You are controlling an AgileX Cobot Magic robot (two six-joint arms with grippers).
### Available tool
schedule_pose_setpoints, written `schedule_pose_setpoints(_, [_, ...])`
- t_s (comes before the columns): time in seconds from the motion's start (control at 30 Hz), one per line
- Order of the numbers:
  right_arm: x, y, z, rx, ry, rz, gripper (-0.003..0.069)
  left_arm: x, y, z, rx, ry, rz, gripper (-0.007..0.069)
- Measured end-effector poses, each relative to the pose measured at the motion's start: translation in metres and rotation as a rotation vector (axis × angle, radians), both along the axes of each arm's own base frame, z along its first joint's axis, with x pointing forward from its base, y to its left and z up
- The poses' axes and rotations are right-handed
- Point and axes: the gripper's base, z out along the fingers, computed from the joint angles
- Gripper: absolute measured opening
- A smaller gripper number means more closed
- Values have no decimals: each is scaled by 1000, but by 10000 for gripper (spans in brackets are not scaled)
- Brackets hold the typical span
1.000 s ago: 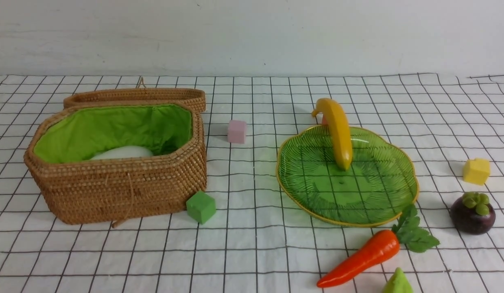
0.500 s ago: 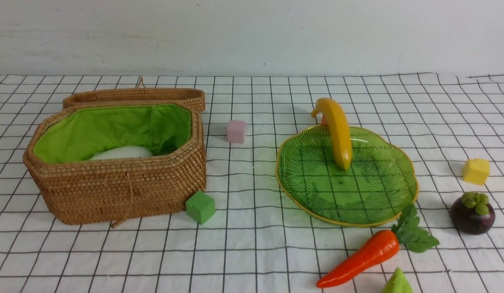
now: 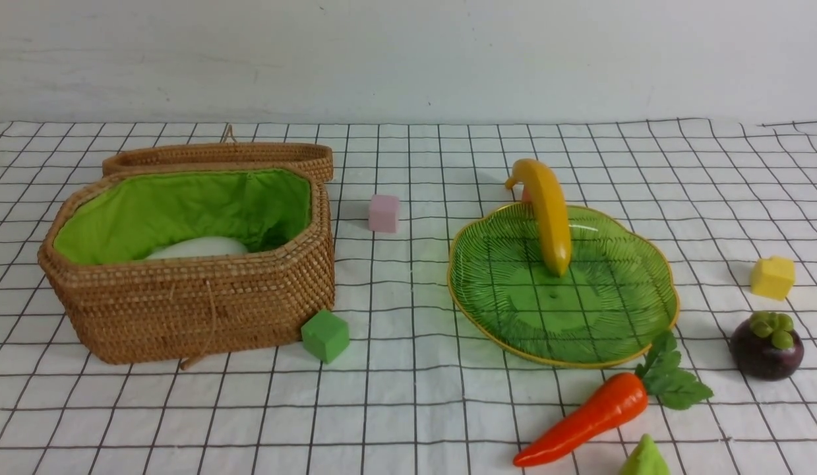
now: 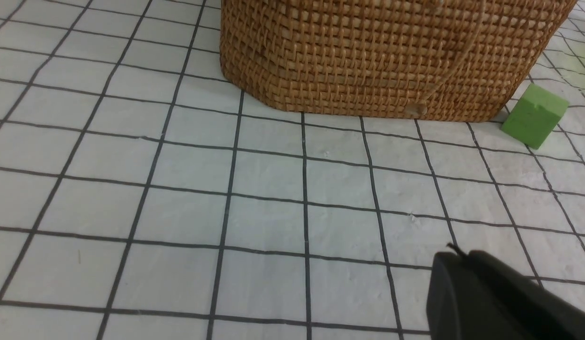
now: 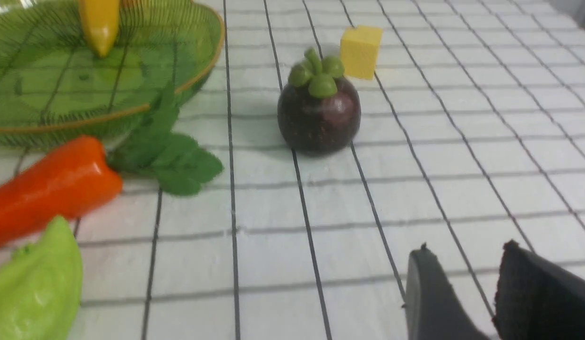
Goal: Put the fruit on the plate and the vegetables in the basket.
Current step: Use the right arm to grab a mangosteen and put it into the right plate
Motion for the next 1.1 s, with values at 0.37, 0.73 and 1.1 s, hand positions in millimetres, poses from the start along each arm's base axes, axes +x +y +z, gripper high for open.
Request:
schedule_pose_setpoints(0.37, [-8,14,71,48,-761,163,238,0,0,0,0,0,0,6])
schedule_pose_setpoints(0.73, [-24,8,249,158,-786,96,238,0,0,0,0,0,0,17])
schedule_pose_setpoints(1.1, [133,-5,189,70,73,-10,241,0,0,0,-1,0,0,19])
